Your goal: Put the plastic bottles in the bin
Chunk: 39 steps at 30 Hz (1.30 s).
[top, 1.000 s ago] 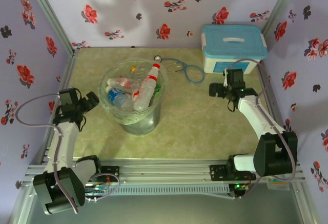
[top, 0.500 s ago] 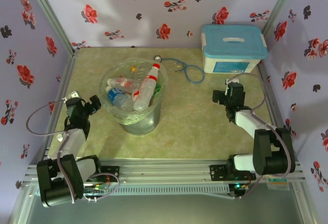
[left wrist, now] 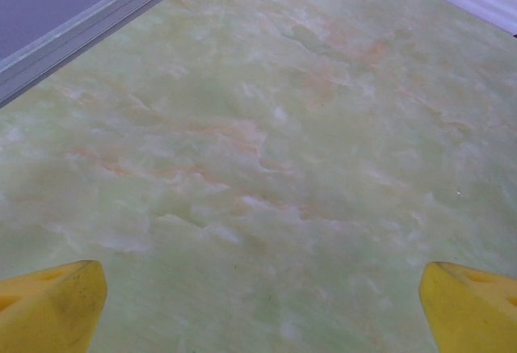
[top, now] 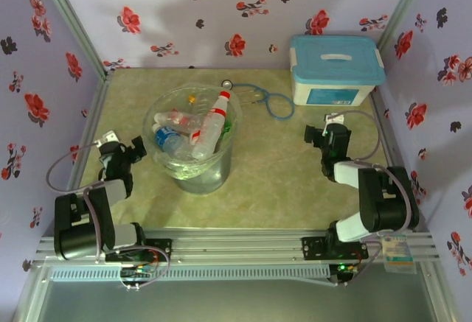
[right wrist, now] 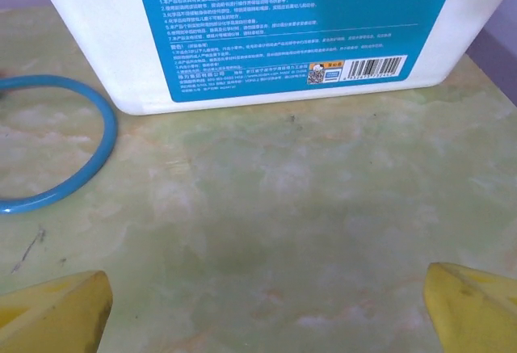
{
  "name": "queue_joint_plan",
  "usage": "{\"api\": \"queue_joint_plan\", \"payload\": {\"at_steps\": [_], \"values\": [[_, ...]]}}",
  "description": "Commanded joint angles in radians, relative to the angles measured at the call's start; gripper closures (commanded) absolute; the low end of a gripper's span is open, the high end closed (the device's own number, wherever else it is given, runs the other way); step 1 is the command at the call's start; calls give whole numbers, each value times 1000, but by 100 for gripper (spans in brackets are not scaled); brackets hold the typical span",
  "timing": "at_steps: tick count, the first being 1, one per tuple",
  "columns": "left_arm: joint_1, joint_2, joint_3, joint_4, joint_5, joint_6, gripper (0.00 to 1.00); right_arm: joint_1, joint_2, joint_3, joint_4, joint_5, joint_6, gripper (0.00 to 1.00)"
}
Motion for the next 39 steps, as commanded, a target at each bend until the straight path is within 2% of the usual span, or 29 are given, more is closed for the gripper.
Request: {"api": "queue_joint_plan", "payload": {"at_steps": [1, 4, 7, 10, 13, 15, 17, 20, 22, 23, 39], "values": [[-4, 40, 58, 107, -17, 89, 0, -13, 29, -5, 70, 42, 0, 1], [-3, 99, 78, 140, -8, 103, 0, -16, 31, -13, 87, 36, 1, 1], [-6, 108, 107, 94, 3, 114, 0, -19, 28, -39, 138, 23, -1, 1], [-20, 102, 86, 133, -2, 128, 0, -25, 34, -64, 184, 13, 5, 1], [-64, 101, 70, 170, -45, 168, 0, -35, 95, -108, 333, 1, 9, 1], [-90, 105, 69, 178, -76, 189, 0, -35, 55, -91, 231, -7, 12, 1], [-105, 113, 74, 179, -85, 205, 0, -35, 81, -102, 298, -7, 11, 1], [-146, 144, 84, 191, -109, 247, 0, -39, 71, -92, 260, -9, 15, 1], [-174, 231, 59, 338, -130, 281, 0, -39, 70, -93, 264, -7, 14, 1], [-193, 224, 53, 322, -176, 283, 0, -40, 69, -90, 254, -8, 15, 1], [-195, 228, 53, 332, -216, 274, 0, -42, 71, -89, 257, -12, 16, 1]]}}
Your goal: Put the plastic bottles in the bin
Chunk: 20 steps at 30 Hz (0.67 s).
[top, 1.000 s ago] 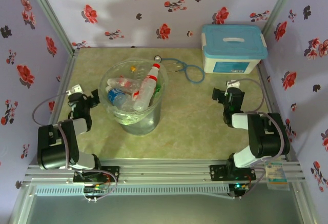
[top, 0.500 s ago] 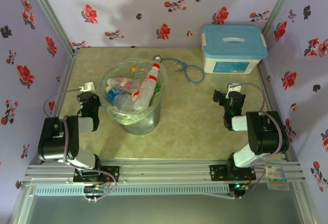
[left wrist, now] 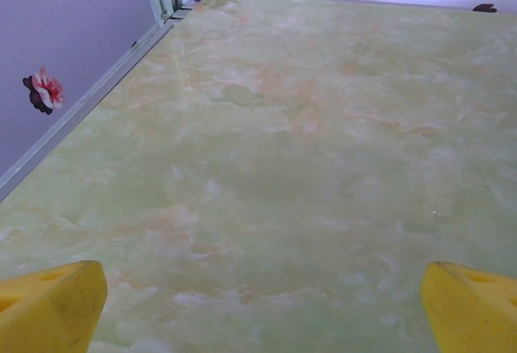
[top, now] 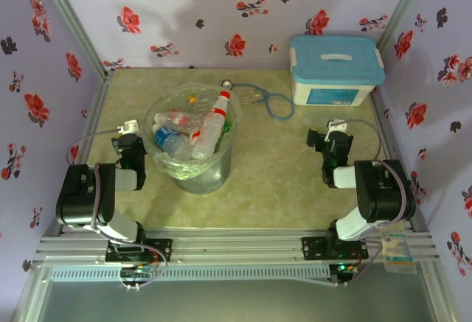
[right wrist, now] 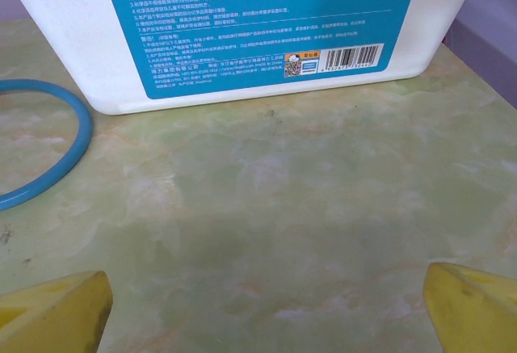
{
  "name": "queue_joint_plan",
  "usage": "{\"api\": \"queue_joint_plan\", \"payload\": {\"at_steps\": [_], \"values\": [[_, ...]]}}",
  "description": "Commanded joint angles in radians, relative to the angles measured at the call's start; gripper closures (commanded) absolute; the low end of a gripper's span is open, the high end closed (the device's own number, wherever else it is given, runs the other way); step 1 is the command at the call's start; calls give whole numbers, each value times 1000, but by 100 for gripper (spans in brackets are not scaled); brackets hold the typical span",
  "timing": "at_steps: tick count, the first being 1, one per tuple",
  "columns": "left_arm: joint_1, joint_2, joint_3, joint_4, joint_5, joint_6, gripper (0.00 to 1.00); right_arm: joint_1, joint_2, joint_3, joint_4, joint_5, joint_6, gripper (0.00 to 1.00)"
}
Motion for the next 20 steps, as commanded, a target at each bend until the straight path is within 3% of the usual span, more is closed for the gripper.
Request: {"api": "queue_joint_plan", "payload": {"at_steps": [1, 20], "values": [[-4, 4, 0, 44, -36, 28, 0, -10, 4, 5, 30, -3, 12, 1], [-8, 4, 1, 43, -44, 30, 0, -36, 7, 15, 11, -49, 28, 1]]}}
